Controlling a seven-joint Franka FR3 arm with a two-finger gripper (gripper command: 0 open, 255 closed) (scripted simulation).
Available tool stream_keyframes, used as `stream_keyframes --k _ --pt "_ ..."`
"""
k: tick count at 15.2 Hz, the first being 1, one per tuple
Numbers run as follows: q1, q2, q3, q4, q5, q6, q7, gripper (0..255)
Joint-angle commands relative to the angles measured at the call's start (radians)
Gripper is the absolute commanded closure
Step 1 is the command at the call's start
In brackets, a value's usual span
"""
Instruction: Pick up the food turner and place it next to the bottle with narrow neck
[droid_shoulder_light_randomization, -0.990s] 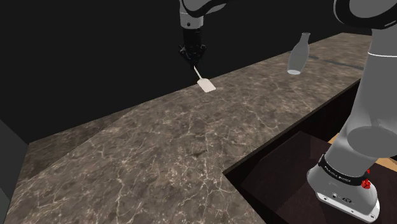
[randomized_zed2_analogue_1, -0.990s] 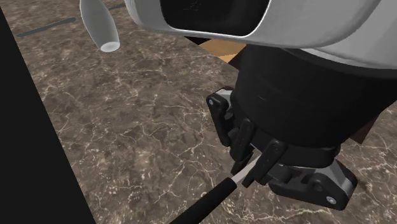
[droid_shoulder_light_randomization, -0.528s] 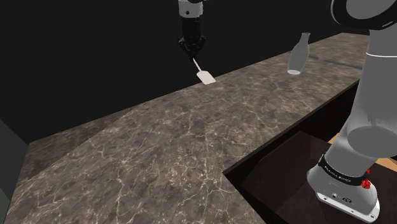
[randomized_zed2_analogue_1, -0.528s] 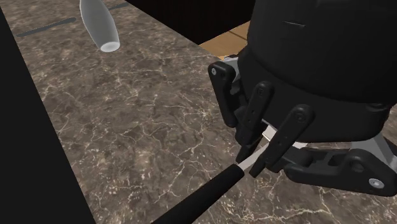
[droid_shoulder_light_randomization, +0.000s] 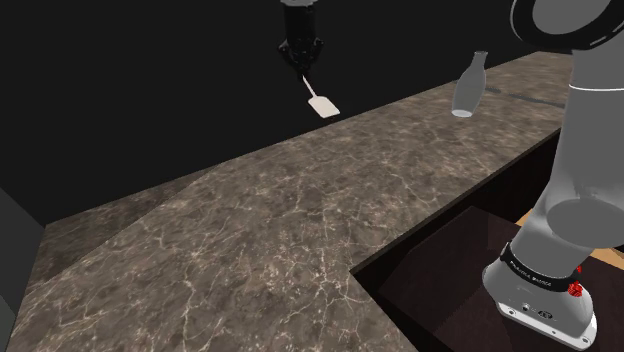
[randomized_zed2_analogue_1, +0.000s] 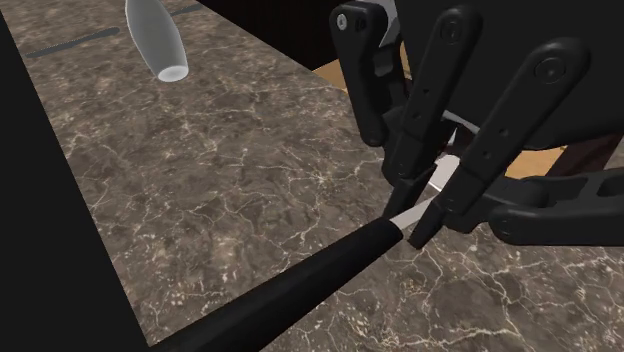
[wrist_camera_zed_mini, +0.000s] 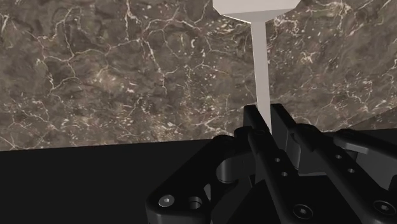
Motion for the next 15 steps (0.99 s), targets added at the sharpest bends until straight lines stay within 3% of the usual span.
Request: stream_keyframes --k 1,7,15 --pt "0.004 0.015 0.001 0.049 -0.004 -0.035 0.000 255" --pt "0.020 0.071 0.001 0.212 -0.017 -0.143 0.001 255" --pt "-0.127 -0.090 -0.057 -0.016 0.041 -0.067 -0.179 255"
